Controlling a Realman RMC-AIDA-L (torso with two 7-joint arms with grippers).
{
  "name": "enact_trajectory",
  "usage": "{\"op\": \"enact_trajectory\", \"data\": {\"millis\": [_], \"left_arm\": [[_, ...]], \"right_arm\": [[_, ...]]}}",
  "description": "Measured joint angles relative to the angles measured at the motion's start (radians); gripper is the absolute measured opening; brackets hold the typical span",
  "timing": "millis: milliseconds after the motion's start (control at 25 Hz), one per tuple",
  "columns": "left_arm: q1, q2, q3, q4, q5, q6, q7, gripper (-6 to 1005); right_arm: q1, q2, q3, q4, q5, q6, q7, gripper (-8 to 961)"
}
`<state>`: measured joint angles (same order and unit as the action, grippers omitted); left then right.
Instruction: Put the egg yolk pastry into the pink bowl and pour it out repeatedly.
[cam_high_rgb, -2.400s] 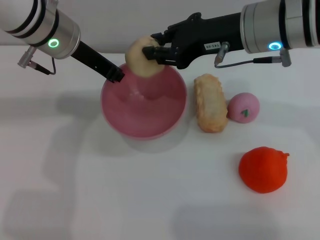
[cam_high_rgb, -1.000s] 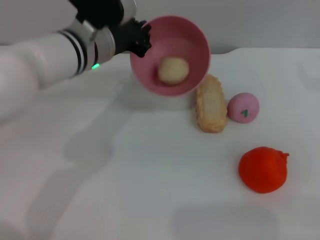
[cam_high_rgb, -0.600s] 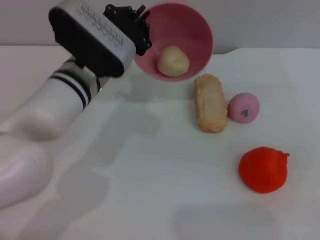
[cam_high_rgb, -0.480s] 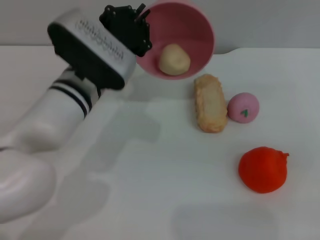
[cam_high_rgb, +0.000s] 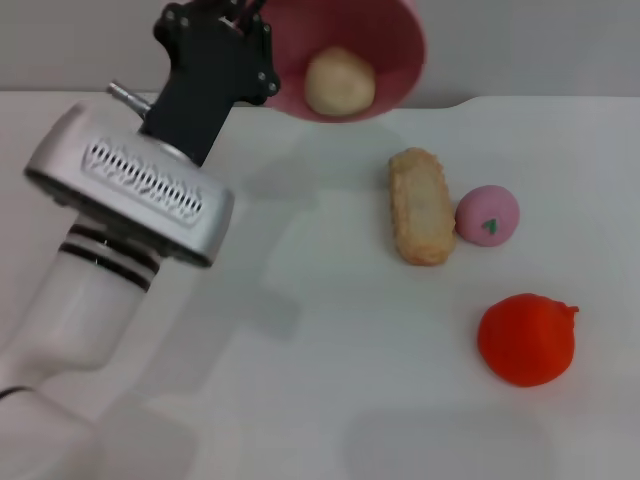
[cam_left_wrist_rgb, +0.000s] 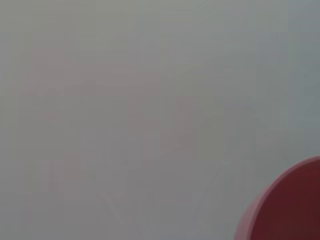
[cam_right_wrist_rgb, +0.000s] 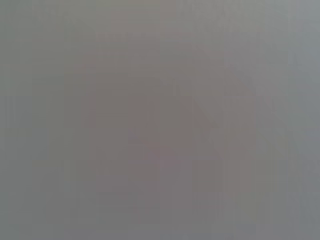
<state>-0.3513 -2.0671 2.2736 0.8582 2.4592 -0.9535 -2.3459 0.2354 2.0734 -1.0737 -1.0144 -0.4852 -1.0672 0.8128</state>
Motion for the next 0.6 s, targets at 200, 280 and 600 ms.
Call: {"op": "enact_trajectory", "data": {"millis": [200,280,600], "left_arm": [[0.016,0.000,0.030,0.000,0.005,-0.034,0.007,41],[0.016,0.001,0.041,0.000,0.006,-0.035,0.008,41],[0.003,0.002,0.020,0.005,0.000,0.054,-0.026,42]], "right_arm": [[0.019,0.001,-0.011,0.003,-0.004,0.000,0.000,687],[0.022,0.001,-0.017,0.004,-0.004,0.000,-0.001,687],[0.018,0.003,-0.037,0.012,-0.004,-0.007,0.005,686]]}}
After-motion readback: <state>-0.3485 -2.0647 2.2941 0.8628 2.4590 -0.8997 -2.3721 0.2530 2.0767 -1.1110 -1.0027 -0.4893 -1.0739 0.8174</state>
